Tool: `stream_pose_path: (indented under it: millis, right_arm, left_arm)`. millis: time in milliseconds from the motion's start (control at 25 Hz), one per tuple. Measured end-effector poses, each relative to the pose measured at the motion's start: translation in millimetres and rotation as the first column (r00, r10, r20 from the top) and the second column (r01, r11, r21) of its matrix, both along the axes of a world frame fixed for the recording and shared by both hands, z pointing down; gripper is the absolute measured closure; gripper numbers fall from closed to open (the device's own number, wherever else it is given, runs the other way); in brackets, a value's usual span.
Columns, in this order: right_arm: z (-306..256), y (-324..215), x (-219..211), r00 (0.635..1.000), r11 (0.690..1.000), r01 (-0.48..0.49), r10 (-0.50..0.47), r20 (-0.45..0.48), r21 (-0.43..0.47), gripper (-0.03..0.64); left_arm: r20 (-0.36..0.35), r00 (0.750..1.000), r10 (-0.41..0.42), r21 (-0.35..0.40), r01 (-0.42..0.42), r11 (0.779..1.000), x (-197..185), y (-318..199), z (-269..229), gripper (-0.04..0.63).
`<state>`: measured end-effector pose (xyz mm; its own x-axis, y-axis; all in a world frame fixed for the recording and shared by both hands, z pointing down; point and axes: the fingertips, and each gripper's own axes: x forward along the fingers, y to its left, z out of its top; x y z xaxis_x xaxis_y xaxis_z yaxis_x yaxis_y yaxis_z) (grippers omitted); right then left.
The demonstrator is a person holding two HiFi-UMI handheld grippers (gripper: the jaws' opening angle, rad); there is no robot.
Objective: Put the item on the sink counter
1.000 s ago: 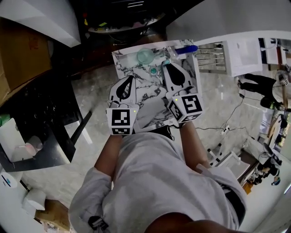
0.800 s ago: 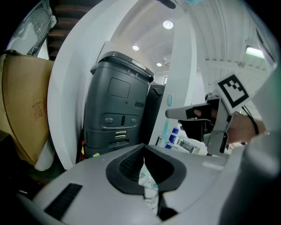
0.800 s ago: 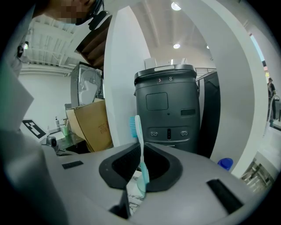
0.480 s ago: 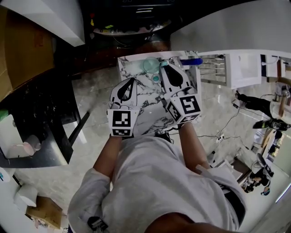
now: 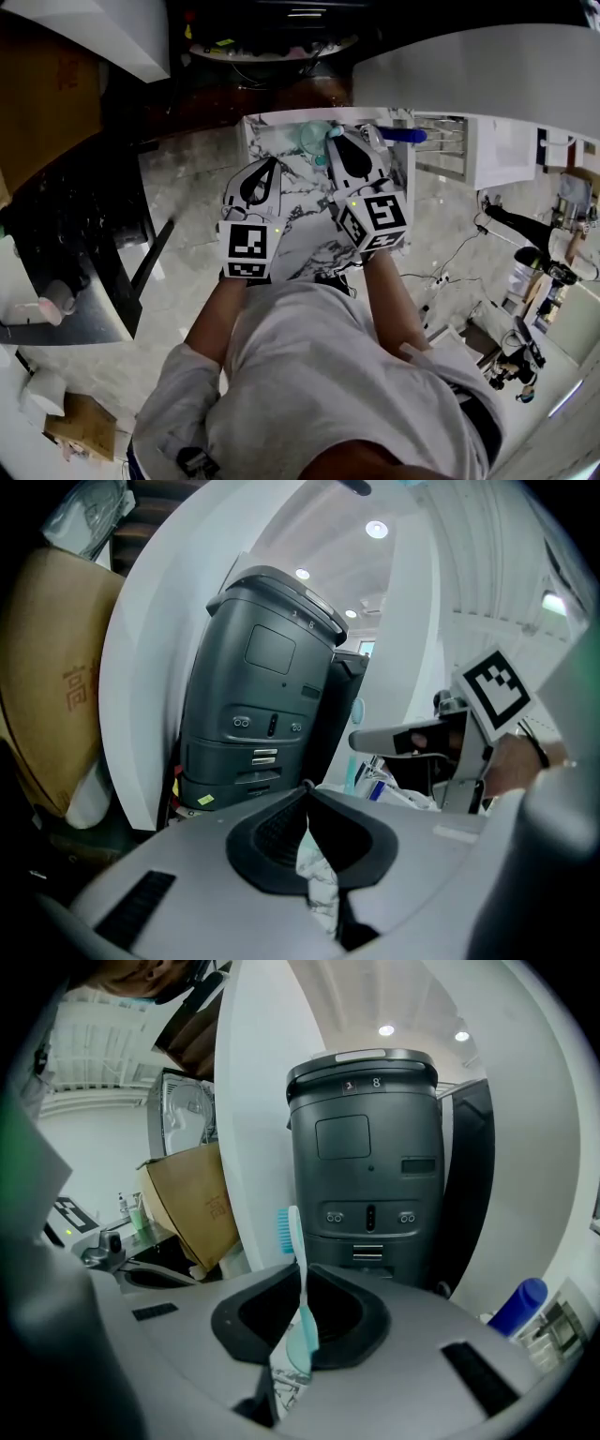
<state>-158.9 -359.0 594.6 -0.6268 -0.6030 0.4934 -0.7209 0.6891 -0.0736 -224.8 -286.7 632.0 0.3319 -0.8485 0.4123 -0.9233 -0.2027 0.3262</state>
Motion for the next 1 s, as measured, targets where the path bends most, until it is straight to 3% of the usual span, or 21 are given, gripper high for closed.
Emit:
stream_pose_path:
  millis: [1000]
  right_arm:
    - [61.6,16.9,13.3,0.992,0.994,-0.008,-0.005,-0.125,-0.108,0.594]
  left_arm:
    - [0.01,1.0,0.007,-0.041,-0.007,0.999,-2.1,3.4,17.1,0.584]
